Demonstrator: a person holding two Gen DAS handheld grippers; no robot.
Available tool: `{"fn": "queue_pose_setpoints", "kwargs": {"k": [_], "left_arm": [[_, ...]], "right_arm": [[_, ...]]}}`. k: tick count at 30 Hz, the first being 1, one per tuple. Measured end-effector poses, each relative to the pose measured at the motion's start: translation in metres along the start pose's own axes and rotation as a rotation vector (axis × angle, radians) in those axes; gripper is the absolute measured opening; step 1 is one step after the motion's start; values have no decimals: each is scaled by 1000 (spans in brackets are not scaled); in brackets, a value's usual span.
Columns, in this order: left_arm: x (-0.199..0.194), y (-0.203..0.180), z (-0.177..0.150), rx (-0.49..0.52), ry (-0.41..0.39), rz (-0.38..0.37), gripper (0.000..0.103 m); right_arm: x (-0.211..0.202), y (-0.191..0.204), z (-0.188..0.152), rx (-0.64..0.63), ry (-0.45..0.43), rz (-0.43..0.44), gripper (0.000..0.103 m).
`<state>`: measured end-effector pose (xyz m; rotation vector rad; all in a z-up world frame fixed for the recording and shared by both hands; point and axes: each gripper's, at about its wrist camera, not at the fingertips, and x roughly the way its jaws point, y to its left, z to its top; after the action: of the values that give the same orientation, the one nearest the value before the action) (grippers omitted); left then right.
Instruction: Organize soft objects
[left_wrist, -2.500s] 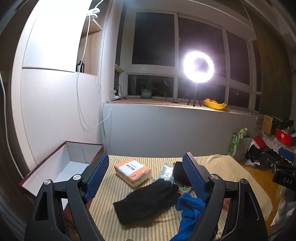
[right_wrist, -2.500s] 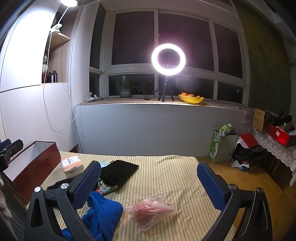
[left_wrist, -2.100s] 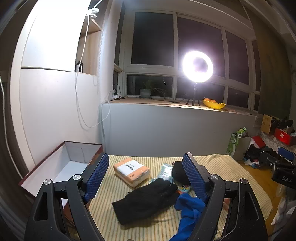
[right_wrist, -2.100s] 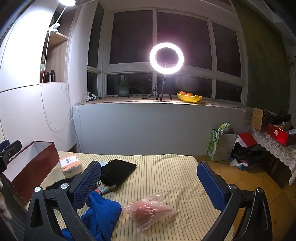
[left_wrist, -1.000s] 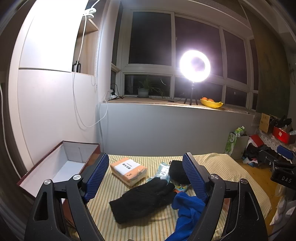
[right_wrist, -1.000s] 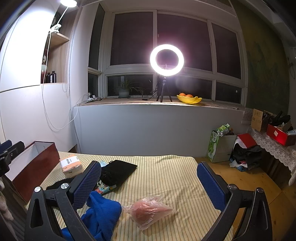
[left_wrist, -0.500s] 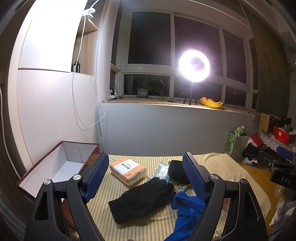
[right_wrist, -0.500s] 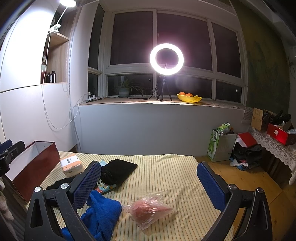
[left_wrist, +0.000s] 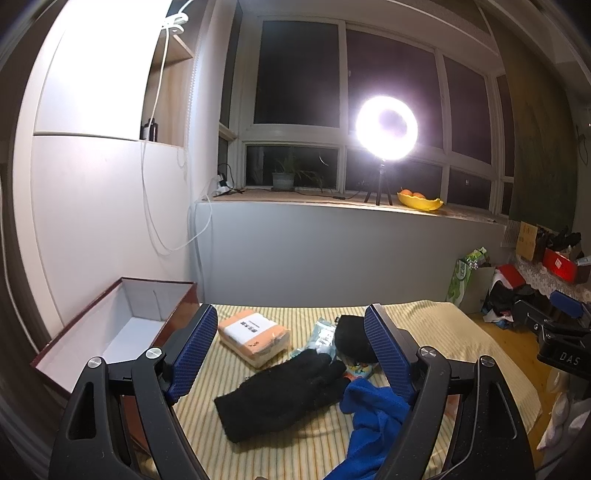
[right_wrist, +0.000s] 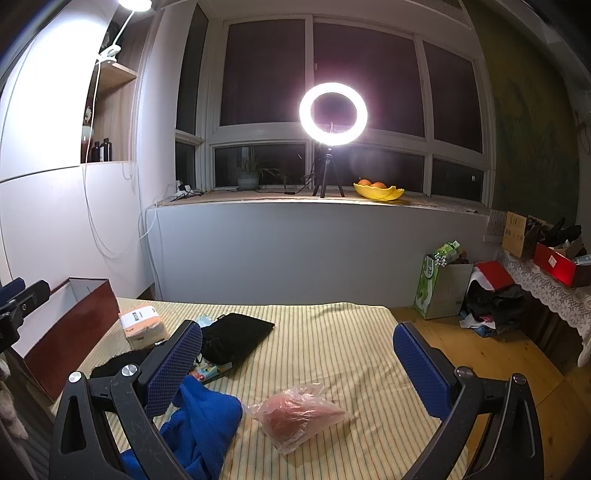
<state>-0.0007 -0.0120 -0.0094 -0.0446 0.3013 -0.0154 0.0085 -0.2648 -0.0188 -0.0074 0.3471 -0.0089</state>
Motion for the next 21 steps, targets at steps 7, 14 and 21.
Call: {"fn": "queue_pose_setpoints", "kwargs": {"k": [7, 14, 21], "left_arm": [[2, -1, -3, 5, 15, 0, 82], [6, 1, -9, 2, 42, -2, 82], [10, 3, -19, -5, 84, -17, 82]], "right_arm": [[4, -1, -3, 4, 18, 2, 102], [8, -5, -6, 10, 40, 11, 102], [15, -6, -13, 12, 73, 31, 102]]}}
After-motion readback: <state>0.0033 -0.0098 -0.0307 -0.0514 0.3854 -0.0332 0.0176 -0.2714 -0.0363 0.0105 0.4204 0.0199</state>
